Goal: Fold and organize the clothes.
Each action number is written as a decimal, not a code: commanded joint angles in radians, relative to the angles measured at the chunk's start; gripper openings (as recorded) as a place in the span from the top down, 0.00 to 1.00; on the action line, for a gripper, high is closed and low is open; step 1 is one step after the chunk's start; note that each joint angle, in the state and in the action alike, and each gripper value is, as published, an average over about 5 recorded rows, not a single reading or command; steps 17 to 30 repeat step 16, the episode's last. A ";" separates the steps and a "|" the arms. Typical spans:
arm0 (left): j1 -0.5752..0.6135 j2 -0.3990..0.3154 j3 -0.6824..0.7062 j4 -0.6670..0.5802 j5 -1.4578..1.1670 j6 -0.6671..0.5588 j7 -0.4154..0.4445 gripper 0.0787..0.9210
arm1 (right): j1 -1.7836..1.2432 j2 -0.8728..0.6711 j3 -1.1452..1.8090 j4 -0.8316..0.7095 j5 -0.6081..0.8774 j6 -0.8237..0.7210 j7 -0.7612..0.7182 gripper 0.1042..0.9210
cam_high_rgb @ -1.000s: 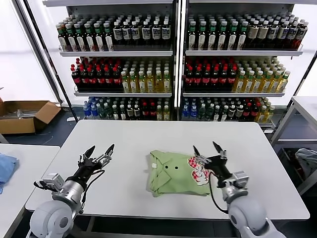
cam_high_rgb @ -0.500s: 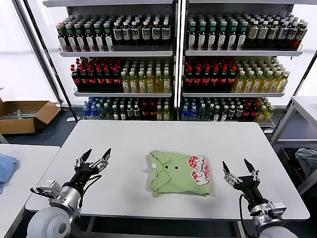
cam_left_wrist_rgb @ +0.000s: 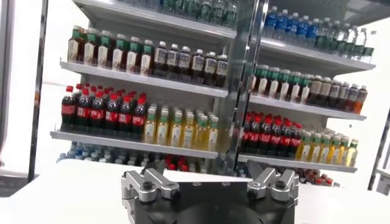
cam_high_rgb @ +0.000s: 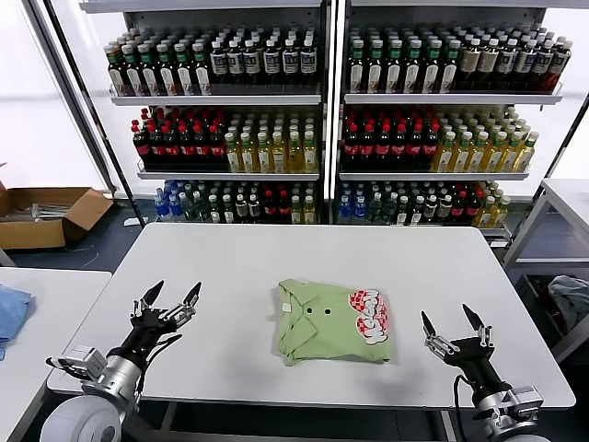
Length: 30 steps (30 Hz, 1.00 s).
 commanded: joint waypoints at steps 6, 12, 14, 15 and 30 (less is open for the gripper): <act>0.033 -0.010 -0.038 -0.010 0.007 -0.024 0.027 0.12 | 0.007 0.014 0.019 0.009 -0.024 -0.015 -0.009 0.12; 0.032 -0.011 -0.057 -0.029 0.014 -0.020 0.028 0.12 | 0.018 0.033 0.015 0.005 -0.026 -0.026 -0.013 0.12; 0.044 -0.013 -0.061 -0.037 0.021 -0.021 0.030 0.12 | 0.019 0.038 0.013 0.001 -0.027 -0.025 -0.015 0.12; 0.047 -0.013 -0.061 -0.038 0.023 -0.022 0.031 0.12 | 0.019 0.039 0.012 0.000 -0.027 -0.024 -0.016 0.12; 0.051 -0.014 -0.061 -0.040 0.026 -0.022 0.032 0.12 | 0.019 0.041 0.012 0.000 -0.026 -0.023 -0.017 0.12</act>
